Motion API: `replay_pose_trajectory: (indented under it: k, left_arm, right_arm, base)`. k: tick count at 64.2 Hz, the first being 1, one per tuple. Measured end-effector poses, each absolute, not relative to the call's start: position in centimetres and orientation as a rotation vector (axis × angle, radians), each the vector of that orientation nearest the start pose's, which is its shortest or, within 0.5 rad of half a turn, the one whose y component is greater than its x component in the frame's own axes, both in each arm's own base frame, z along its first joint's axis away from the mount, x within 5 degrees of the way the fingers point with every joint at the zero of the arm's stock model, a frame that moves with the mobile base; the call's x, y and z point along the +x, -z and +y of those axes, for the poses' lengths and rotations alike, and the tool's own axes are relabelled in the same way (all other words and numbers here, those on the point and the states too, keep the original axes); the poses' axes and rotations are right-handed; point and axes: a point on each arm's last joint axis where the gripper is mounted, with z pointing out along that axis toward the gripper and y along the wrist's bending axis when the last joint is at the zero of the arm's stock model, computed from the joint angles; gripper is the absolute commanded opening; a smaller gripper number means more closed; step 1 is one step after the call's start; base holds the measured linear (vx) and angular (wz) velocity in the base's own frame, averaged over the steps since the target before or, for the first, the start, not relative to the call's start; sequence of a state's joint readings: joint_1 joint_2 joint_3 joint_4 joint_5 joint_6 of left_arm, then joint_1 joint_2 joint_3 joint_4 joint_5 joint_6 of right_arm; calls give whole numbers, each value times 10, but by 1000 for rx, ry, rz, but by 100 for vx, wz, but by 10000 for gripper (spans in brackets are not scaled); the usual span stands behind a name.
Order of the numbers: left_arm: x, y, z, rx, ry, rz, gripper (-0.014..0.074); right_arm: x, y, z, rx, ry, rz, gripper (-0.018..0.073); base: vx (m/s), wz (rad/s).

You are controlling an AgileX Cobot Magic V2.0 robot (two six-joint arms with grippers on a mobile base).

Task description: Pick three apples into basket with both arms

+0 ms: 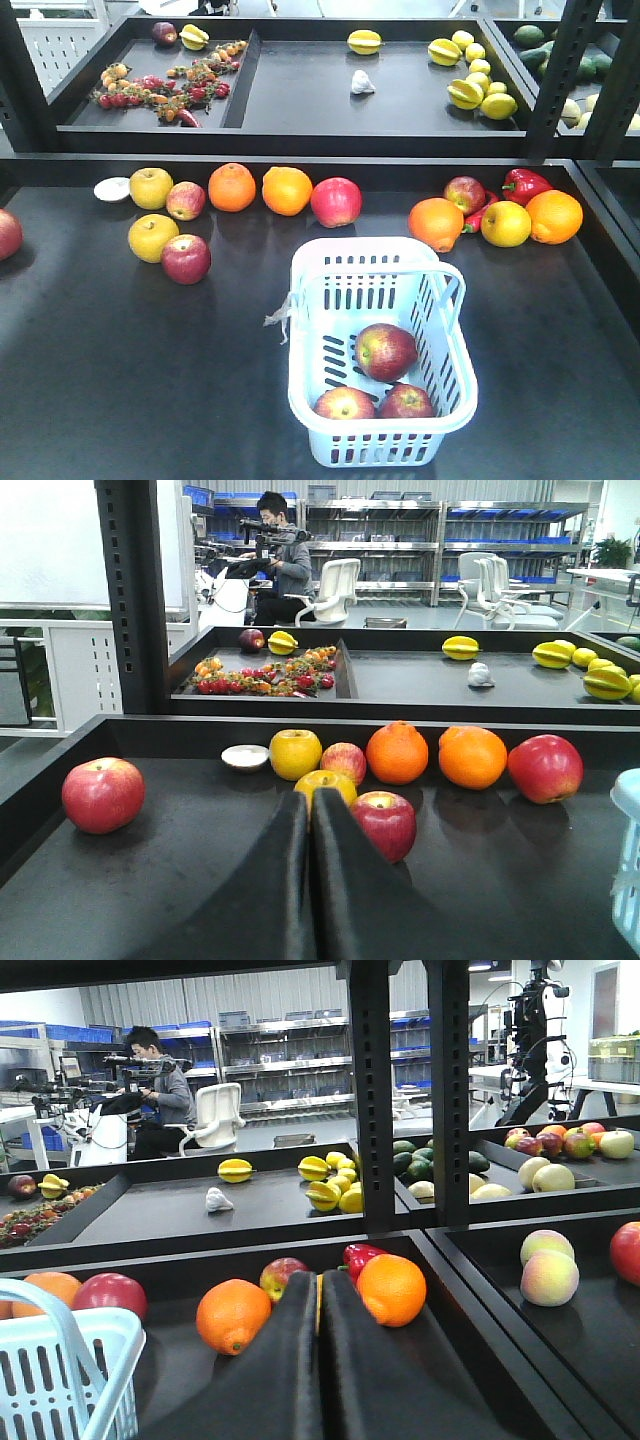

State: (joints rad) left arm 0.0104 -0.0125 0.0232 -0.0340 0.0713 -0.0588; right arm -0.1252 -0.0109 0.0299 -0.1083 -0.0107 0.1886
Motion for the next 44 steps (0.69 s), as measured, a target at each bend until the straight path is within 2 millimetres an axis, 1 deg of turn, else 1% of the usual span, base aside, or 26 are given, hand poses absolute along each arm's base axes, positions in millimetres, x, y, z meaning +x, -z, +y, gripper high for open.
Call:
replay_pose_trajectory:
  k: [44]
  left_arm:
    - [56, -200, 0, -79, 67, 1564, -8]
  right_arm:
    - [56, -205, -7, 152, 35, 1484, -3]
  base:
    - [0, 0]
